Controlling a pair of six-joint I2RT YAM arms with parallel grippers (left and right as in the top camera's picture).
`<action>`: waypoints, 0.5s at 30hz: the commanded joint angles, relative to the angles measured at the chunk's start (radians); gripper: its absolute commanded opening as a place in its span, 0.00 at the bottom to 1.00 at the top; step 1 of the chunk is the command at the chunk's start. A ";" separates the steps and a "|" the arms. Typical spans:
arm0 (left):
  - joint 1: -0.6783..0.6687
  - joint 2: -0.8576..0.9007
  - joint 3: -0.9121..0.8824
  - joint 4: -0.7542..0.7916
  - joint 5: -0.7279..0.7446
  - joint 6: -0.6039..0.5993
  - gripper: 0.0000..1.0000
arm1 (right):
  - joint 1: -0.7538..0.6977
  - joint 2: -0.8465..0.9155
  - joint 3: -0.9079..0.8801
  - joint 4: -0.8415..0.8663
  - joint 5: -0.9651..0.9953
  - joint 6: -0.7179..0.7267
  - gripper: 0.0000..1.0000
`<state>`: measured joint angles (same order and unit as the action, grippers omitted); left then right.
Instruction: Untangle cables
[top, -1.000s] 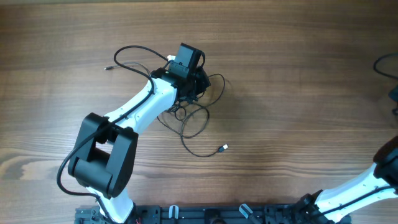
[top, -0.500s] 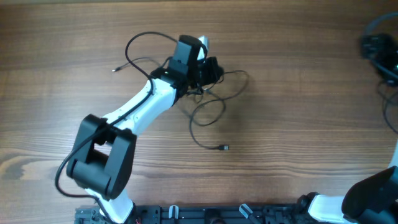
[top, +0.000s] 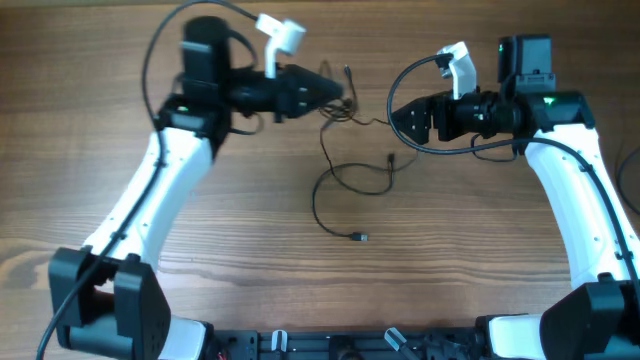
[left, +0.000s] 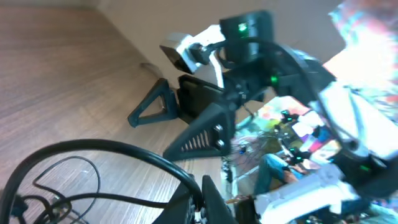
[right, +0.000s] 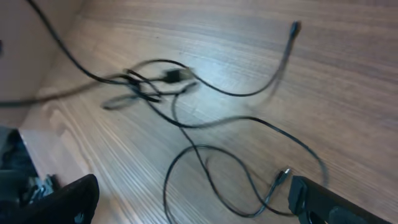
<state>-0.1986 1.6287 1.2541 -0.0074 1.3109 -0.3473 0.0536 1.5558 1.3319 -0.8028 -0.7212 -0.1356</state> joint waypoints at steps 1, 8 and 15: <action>0.074 -0.021 0.008 0.004 0.266 0.026 0.04 | 0.005 0.025 0.000 0.027 0.015 -0.026 1.00; 0.072 -0.021 0.008 -0.006 0.266 0.026 0.04 | 0.026 0.133 -0.016 0.059 0.012 0.274 0.82; 0.071 -0.021 0.008 -0.121 0.261 0.026 0.04 | 0.074 0.138 -0.121 0.181 -0.016 0.370 0.87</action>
<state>-0.1242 1.6279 1.2560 -0.1280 1.5543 -0.3412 0.1284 1.6836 1.2190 -0.6415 -0.7094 0.2165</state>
